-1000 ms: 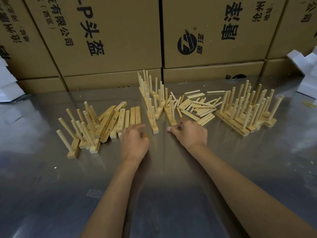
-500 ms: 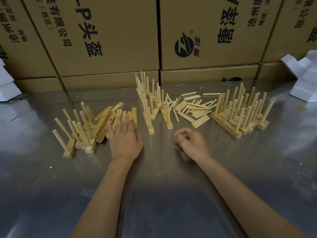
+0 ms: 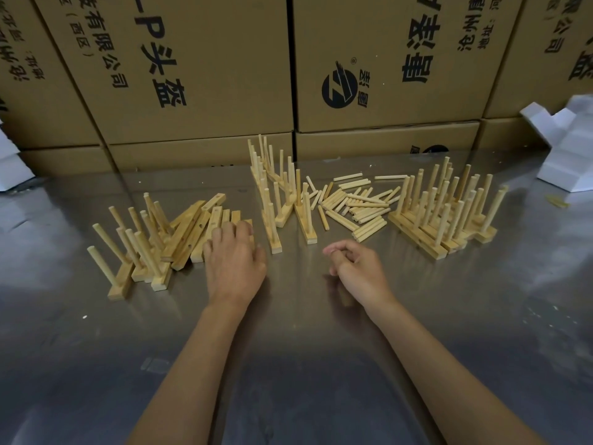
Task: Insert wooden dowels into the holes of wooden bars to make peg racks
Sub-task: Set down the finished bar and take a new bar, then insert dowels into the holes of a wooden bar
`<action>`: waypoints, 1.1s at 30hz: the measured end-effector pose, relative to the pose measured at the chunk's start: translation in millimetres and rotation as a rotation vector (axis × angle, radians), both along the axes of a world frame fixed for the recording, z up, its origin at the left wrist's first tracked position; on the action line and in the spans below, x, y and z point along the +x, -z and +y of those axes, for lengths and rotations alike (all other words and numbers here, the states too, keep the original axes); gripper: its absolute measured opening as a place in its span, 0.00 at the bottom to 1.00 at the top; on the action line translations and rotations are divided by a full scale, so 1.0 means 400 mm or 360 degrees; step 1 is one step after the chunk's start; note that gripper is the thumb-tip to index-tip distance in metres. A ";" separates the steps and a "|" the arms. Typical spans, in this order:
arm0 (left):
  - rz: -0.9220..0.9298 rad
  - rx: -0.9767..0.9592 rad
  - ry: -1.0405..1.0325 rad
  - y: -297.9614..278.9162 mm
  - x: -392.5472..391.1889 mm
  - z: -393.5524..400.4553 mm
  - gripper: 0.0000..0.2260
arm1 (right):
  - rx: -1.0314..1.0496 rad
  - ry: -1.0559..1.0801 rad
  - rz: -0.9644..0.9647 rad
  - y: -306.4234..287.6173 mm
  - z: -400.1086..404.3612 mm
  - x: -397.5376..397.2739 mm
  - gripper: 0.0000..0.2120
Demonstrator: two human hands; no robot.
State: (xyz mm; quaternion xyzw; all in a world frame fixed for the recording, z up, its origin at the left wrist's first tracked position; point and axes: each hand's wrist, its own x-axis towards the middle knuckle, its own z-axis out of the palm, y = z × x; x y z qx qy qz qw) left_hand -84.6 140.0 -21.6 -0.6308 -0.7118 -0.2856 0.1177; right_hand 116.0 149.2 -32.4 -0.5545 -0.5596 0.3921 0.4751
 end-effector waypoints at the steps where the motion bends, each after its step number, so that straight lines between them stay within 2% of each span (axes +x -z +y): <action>1: 0.0027 -0.0099 -0.0042 0.003 -0.002 0.000 0.13 | -0.0002 -0.0003 -0.0012 -0.002 -0.002 -0.001 0.09; 4: 0.0026 -0.0352 -0.0052 0.007 -0.009 0.004 0.18 | -0.0002 -0.0001 -0.0036 -0.007 -0.008 -0.001 0.09; 9: -0.0194 -0.0387 0.0013 -0.013 0.005 -0.017 0.17 | -0.0022 0.0017 -0.0013 -0.012 -0.004 0.002 0.10; 12: -0.0440 -0.0274 -0.0003 -0.022 0.000 -0.034 0.18 | 0.0048 0.0124 -0.0045 -0.012 -0.004 0.011 0.09; 14: -0.0820 -0.0124 0.0001 -0.041 0.003 -0.041 0.20 | 0.0253 0.0259 -0.0536 -0.009 -0.003 0.036 0.10; 16: -0.1278 0.0059 0.0029 -0.061 0.018 -0.047 0.20 | 0.0433 0.0257 -0.1147 -0.002 0.005 0.072 0.18; 18: -0.1606 0.0140 0.0071 -0.076 0.038 -0.052 0.17 | 0.0355 0.0087 -0.1414 -0.001 0.021 0.105 0.26; 21: -0.2012 0.0000 0.0127 -0.080 0.062 -0.057 0.17 | 0.0107 -0.0110 -0.1475 0.013 0.039 0.121 0.25; 24: -0.2353 -0.0220 0.0172 -0.079 0.079 -0.059 0.16 | 0.0216 -0.0028 -0.1386 0.010 0.037 0.114 0.16; 27: -0.2708 -0.0313 0.0424 -0.075 0.098 -0.065 0.17 | 0.0337 0.0134 -0.1216 0.002 0.020 0.109 0.06; 29: -0.2763 -0.0439 0.0545 -0.073 0.110 -0.075 0.18 | 0.0293 0.0273 -0.1195 -0.004 0.012 0.109 0.04; 33: -0.2781 -0.0672 0.0679 -0.071 0.121 -0.088 0.21 | 0.0037 0.0437 -0.1407 -0.017 0.008 0.121 0.13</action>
